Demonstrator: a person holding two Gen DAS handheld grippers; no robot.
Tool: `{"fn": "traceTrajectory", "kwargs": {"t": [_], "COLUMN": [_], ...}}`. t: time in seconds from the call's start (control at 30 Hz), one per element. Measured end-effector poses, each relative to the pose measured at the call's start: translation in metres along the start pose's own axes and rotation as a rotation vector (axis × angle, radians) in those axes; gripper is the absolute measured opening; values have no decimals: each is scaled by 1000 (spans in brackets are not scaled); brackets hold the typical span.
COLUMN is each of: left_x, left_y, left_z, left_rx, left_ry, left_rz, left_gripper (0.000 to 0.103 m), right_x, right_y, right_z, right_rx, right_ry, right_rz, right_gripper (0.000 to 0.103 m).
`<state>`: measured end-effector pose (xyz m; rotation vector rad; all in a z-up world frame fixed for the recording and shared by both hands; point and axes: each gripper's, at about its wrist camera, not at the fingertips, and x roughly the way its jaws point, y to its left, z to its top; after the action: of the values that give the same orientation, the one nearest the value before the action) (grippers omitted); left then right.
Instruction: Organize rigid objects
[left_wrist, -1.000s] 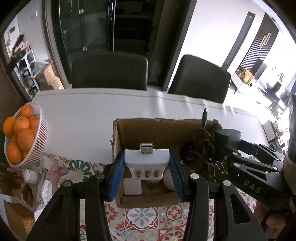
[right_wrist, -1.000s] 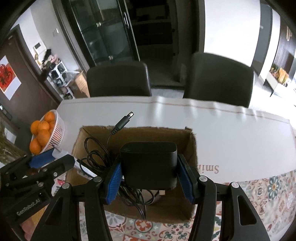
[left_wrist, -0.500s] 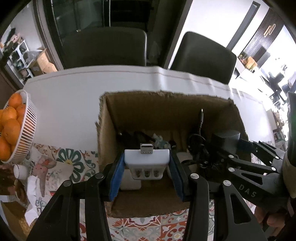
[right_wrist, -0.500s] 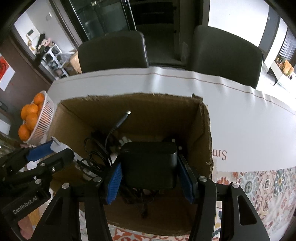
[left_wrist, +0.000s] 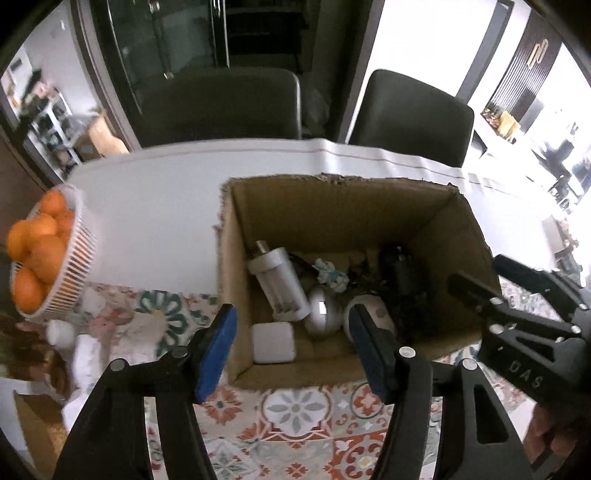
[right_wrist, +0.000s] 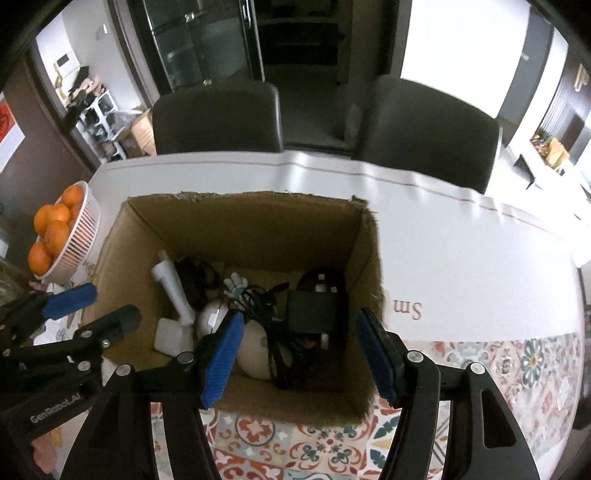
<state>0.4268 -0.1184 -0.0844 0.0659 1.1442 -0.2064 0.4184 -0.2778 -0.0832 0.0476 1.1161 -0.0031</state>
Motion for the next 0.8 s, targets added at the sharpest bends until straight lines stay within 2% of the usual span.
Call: {"fn": "traceTrajectory", "kwargs": {"t": [0.23, 0.4, 0.57, 0.73, 0.8], "left_x": [-50, -93, -134, -176, -193], "left_y": [-2, -2, -6, -10, -13], "left_z": [-26, -52, -80, -107, -118], "left_rx": [34, 31, 30, 43, 54], "left_ry": [-127, -239, -351, -455, -487], "left_rz": [85, 117, 161, 192, 180], "left_gripper": [75, 96, 101, 103, 103], "right_x": [-48, -90, -129, -167, -185], "right_y": [4, 6, 10, 15, 15], "right_z": [-22, -48, -77, -105, -116], "right_rx": [16, 65, 90, 110, 125], "right_ry": [-108, -198, -272, -340, -372], "right_rz": [-52, -51, -57, -65, -59], "right_gripper": [70, 84, 91, 91, 92]}}
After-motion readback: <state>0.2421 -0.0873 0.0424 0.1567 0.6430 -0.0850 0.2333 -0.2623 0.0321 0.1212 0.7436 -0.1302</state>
